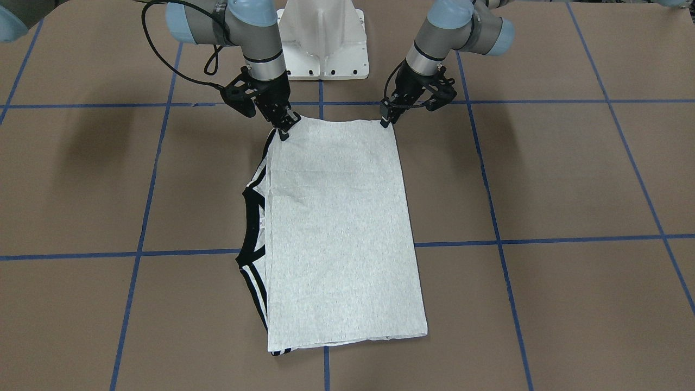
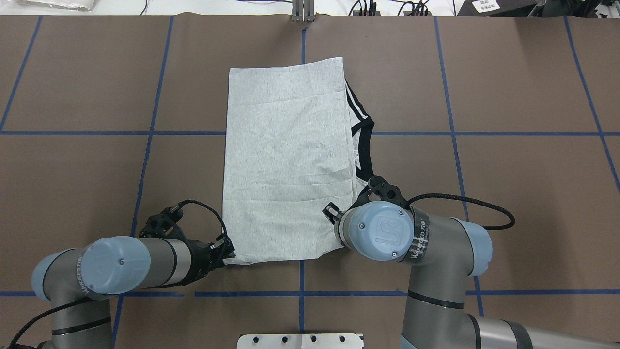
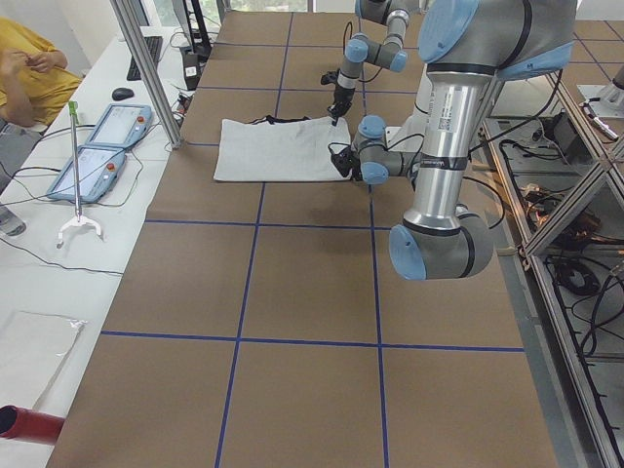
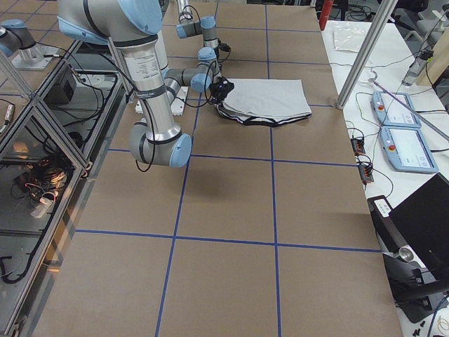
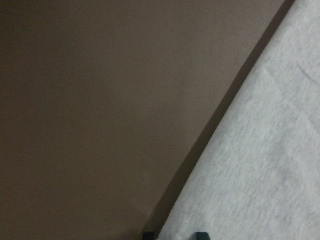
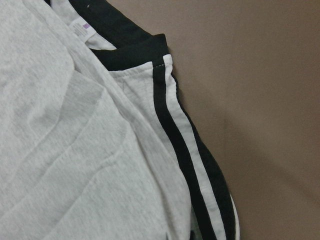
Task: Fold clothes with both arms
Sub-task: 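Move the left gripper to the shirt's other near corner, then grasp both near corners and fold them away from the robot over the shirt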
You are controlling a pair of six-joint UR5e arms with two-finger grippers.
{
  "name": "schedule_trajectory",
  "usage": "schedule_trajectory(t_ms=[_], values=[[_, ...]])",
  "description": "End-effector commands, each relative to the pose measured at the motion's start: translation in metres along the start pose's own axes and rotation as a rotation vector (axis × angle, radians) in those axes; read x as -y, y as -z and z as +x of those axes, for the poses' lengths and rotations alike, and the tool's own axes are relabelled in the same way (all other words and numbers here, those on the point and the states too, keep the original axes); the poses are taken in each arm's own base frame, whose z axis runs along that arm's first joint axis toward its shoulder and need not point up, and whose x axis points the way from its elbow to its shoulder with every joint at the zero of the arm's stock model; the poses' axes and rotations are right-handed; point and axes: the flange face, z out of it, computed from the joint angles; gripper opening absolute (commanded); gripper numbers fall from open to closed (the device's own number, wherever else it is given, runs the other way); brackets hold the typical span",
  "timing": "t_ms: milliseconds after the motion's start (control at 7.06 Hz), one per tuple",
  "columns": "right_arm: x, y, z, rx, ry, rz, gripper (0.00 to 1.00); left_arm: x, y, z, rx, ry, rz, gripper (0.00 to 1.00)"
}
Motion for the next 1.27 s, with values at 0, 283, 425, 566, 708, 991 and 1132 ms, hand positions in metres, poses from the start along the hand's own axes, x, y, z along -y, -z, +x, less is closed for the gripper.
schedule_trajectory(t_ms=[0, 283, 425, 566, 708, 991, 1132], values=[[0.000, 0.000, 0.000, 0.000, -0.001, 0.001, 0.00, -0.002, 0.001, 0.001, 0.000, -0.002, -0.005, 0.00], [0.000, 0.003, -0.001, 0.006, -0.002, -0.001, 0.00, -0.011, 0.027, 0.016, -0.050, -0.007, -0.038, 0.00], [0.007, 0.019, -0.006, 0.033, -0.008, -0.008, 0.00, -0.008, 0.060, 0.035, -0.114, -0.014, -0.050, 0.00], [0.035, 0.043, -0.022, 0.055, -0.043, -0.027, 0.00, 0.033, 0.084, 0.068, -0.164, -0.008, -0.026, 0.00], [0.069, 0.061, -0.039, 0.054, -0.078, -0.072, 0.00, 0.077, 0.111, 0.110, -0.172, -0.071, 0.006, 0.00], [0.125, 0.076, -0.076, 0.099, -0.052, -0.016, 0.00, 0.140, 0.103, 0.169, -0.122, -0.121, 0.095, 0.00], [0.145, 0.067, -0.111, 0.081, -0.055, -0.011, 0.00, 0.166, 0.095, 0.183, -0.107, -0.140, 0.134, 0.00]])
